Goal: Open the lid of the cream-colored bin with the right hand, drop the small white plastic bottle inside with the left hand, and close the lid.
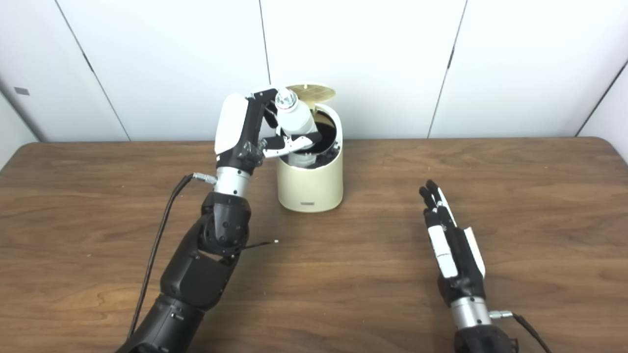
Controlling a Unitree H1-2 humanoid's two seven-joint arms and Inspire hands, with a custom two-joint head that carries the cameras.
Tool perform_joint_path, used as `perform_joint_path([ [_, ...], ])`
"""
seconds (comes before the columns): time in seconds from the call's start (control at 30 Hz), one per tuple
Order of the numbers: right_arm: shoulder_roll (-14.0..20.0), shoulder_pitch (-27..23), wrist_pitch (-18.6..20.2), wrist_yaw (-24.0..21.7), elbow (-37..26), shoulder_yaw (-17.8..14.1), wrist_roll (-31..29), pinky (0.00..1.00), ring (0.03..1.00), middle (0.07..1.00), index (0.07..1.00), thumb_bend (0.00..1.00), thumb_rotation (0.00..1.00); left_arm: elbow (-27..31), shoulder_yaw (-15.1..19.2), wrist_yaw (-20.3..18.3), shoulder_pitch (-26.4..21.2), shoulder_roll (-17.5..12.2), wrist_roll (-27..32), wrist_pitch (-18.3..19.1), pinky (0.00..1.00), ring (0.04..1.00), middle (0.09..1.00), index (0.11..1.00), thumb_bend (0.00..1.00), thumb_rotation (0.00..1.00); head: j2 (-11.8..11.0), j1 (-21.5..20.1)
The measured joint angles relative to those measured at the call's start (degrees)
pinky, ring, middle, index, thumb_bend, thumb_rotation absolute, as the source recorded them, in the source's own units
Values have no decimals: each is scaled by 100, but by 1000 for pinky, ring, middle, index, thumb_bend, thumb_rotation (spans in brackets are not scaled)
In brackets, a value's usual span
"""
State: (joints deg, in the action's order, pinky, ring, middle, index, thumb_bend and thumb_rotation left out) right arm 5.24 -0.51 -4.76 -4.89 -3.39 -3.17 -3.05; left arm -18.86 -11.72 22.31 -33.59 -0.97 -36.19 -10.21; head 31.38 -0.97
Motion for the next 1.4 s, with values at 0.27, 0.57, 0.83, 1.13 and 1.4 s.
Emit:
perform_joint_path([
  [0.27, -38, -55, -1, -1, 36, 4, -27, 1000, 995, 957, 974, 622, 906, -547, -91, 385, -161, -106, -170, -360, 341, 418, 528, 499, 473, 0, -17, 9],
  [0.57, -33, -55, -16, -13, 41, 3, -58, 1000, 989, 952, 978, 639, 914, -528, -170, 432, -147, -175, -319, -431, 344, 411, 535, 536, 472, 0, 35, 18],
  [0.83, -28, -52, -16, -9, 39, 3, -80, 1000, 984, 942, 982, 650, 922, -421, -173, 353, -134, -170, -378, -342, 389, 447, 548, 513, 513, 31, 35, 35],
  [1.13, -21, -55, -38, -8, 51, 1, -81, 978, 970, 927, 979, 642, 940, -220, -224, 185, -97, -166, -431, 9, 552, 628, 649, 620, 985, 24, 53, 79],
  [1.4, -16, -56, -38, -8, 52, 1, -86, 978, 972, 929, 975, 647, 941, -58, -238, 7, -87, -181, -408, 97, 528, 611, 647, 630, 1000, 74, 62, 79],
])
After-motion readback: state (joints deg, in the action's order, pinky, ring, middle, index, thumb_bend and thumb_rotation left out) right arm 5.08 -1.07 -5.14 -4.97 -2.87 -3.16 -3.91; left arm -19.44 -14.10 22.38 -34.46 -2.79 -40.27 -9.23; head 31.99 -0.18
